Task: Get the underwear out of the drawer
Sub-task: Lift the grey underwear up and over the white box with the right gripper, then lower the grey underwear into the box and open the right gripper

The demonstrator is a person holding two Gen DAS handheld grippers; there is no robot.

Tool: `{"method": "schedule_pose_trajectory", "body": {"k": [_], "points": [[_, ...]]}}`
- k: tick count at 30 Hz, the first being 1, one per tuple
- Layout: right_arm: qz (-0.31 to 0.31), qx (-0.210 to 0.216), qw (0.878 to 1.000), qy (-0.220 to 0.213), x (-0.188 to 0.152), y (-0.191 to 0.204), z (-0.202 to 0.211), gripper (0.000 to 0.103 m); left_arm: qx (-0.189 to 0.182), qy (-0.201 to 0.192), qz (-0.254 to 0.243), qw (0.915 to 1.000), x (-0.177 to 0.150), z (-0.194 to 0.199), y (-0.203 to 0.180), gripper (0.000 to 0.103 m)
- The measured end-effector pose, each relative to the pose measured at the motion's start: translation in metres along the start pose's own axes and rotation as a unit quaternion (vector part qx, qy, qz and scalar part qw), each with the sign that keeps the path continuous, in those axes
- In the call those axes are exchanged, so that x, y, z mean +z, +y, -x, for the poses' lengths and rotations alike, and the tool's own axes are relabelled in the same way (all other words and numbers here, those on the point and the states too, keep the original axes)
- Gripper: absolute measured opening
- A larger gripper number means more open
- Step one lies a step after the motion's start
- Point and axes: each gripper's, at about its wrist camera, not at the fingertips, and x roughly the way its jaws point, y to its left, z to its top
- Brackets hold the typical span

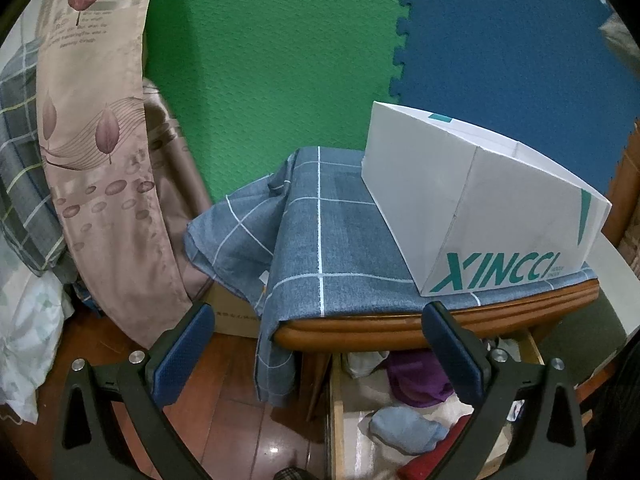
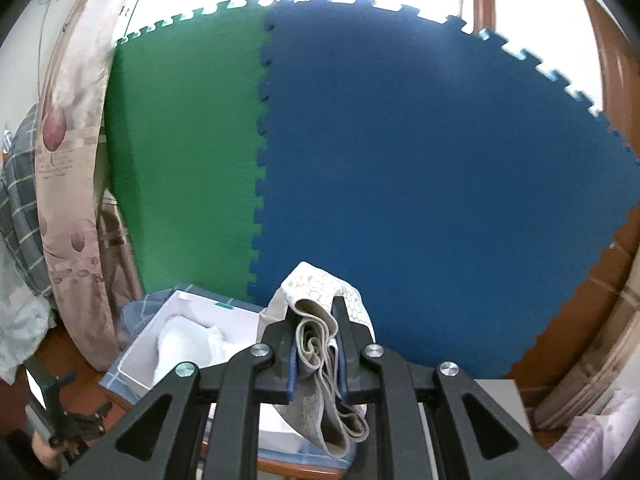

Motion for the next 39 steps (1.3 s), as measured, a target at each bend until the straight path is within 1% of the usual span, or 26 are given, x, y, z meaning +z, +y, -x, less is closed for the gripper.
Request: {"method": "schedule_pose_trajectory", "body": {"k": [4, 8, 13, 15, 21, 23, 28, 39], "points": [[0.001, 0.011, 1.0, 0.014, 0.001, 0.019, -0.033, 0.014, -0.001, 0.0, 0.0, 1.0, -0.001, 0.0, 0.0, 0.103], [-0.002, 0.016, 0.999, 0.033, -0.006, 0.033, -0.072, 0.014, -0.006, 0.0, 0.0, 1.0, -0.003, 0.0, -0.001, 0.103], [-0.006, 0.012, 0.997, 0.08, -0.028, 0.05, -0.136, 0.014, -0.016, 0.003, -0.008, 0.9998, -0.005, -0.001, -0.002, 0.103], [-0.017, 0.01, 0.995, 0.101, -0.04, 0.052, -0.163, 0.014, -0.018, 0.004, -0.007, 0.9998, -0.005, -0.001, -0.001, 0.103], [-0.03, 0.003, 0.988, 0.154, -0.069, 0.061, -0.22, 0.014, -0.021, 0.006, 0.0, 0.9998, -0.005, -0.002, 0.004, 0.103], [-0.033, 0.006, 0.986, 0.165, -0.075, 0.066, -0.232, 0.014, -0.021, 0.008, 0.001, 0.9997, -0.004, -0.003, 0.004, 0.103], [-0.039, 0.019, 0.982, 0.182, -0.087, 0.079, -0.245, 0.014, -0.021, 0.01, 0.0, 0.9997, -0.004, -0.004, 0.004, 0.103], [-0.041, 0.028, 0.979, 0.198, -0.097, 0.084, -0.253, 0.014, -0.019, 0.012, -0.004, 0.9997, -0.005, -0.003, 0.002, 0.103]]}}
